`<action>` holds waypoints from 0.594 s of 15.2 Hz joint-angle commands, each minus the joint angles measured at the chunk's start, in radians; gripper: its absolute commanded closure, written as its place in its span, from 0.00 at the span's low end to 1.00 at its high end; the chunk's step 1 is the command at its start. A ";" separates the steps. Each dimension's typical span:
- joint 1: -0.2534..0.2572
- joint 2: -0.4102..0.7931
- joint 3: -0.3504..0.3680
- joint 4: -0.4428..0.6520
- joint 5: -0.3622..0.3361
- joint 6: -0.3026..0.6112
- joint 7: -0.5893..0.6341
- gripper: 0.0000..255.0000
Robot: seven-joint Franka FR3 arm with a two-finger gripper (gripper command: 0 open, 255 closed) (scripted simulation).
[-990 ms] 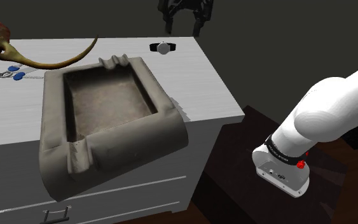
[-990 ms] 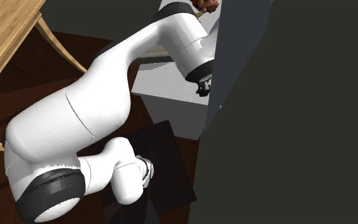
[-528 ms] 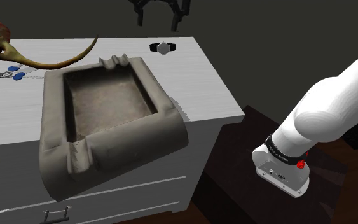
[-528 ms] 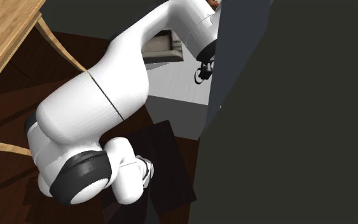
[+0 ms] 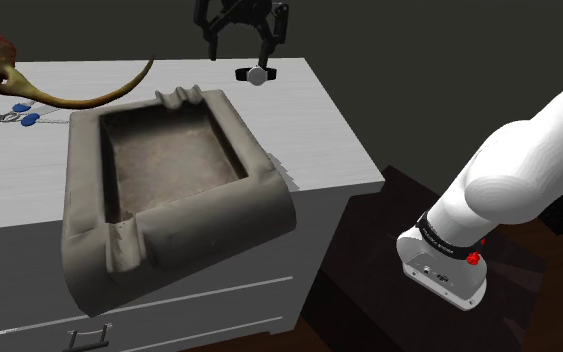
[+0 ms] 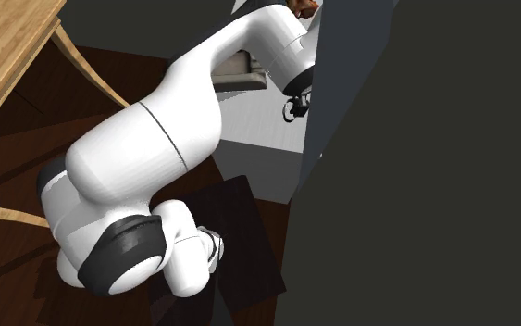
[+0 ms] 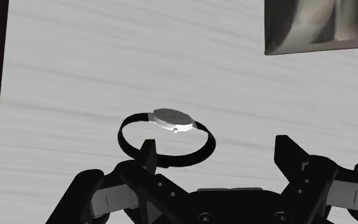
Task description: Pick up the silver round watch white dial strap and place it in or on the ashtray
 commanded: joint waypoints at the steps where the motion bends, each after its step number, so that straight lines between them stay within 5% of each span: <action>1: -0.001 0.007 -0.001 -0.004 0.000 0.002 -0.003 0.00; 5: -0.001 0.007 -0.001 -0.004 0.000 0.002 -0.003 0.00; 6: -0.001 0.006 -0.001 -0.006 0.001 0.002 -0.003 1.00; 9: -0.002 0.009 -0.001 -0.001 -0.001 0.000 -0.002 1.00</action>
